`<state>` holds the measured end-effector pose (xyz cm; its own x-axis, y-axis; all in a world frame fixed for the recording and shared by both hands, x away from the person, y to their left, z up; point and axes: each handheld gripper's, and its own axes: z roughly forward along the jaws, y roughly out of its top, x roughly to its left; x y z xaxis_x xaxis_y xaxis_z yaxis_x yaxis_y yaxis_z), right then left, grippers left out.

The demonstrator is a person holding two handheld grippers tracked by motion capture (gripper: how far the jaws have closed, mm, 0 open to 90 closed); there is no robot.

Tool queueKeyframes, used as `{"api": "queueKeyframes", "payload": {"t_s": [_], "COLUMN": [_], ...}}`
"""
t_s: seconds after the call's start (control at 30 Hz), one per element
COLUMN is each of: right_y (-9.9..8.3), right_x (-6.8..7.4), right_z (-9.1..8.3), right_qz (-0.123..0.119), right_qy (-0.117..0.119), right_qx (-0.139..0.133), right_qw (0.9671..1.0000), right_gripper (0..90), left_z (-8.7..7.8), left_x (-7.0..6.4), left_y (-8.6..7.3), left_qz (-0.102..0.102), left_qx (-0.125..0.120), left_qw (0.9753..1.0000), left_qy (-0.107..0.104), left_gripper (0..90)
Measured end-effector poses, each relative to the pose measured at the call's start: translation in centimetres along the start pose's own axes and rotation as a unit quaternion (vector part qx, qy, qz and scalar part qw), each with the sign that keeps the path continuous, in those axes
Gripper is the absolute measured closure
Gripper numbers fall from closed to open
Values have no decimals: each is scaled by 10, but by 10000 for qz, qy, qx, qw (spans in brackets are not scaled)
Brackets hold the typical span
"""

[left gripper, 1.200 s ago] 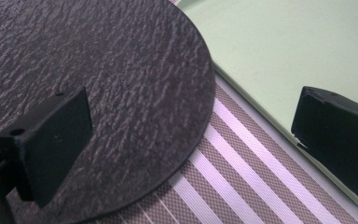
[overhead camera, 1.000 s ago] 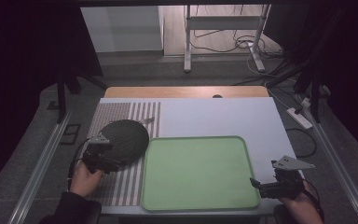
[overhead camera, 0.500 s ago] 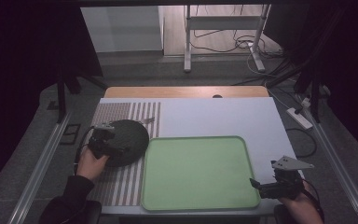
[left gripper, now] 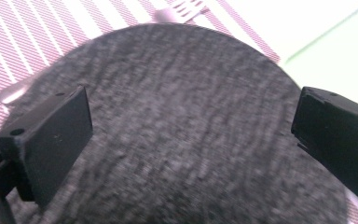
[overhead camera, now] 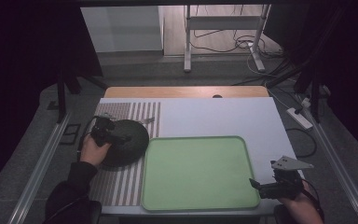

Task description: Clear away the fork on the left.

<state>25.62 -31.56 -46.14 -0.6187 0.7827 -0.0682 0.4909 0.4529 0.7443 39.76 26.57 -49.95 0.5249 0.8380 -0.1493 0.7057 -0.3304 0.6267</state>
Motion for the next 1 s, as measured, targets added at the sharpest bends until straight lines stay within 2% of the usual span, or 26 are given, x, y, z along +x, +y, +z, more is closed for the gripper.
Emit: {"api": "queueKeyframes", "payload": {"t_s": [0.17,0.33,0.6,0.73,0.87,1.0], "right_y": [0,0,0,0,0,0], "right_x": [0,1,1,1,1,1], "right_z": [0,0,1,0,1,1], "right_qz": [-33,-45,-53,-65,-83,-96], "right_qy": [5,14,29,35,43,45], "right_qx": [24,33,36,45,50,68], "right_qw": [10000,10000,10000,10000,9999,9999], "right_gripper": [0,0,0,0,0,0], "left_z": [8,15,27,30,35,38], "left_x": [12,19,27,30,40,47], "left_y": [11,18,30,35,40,43], "left_qz": [-113,1,-4,-54,-171,-246], "left_qx": [72,149,240,242,221,258], "left_qw": [9998,9997,9994,9995,9995,9989], "left_qy": [112,202,229,198,148,312], "left_gripper": [0,0,0,0,0,10]}}
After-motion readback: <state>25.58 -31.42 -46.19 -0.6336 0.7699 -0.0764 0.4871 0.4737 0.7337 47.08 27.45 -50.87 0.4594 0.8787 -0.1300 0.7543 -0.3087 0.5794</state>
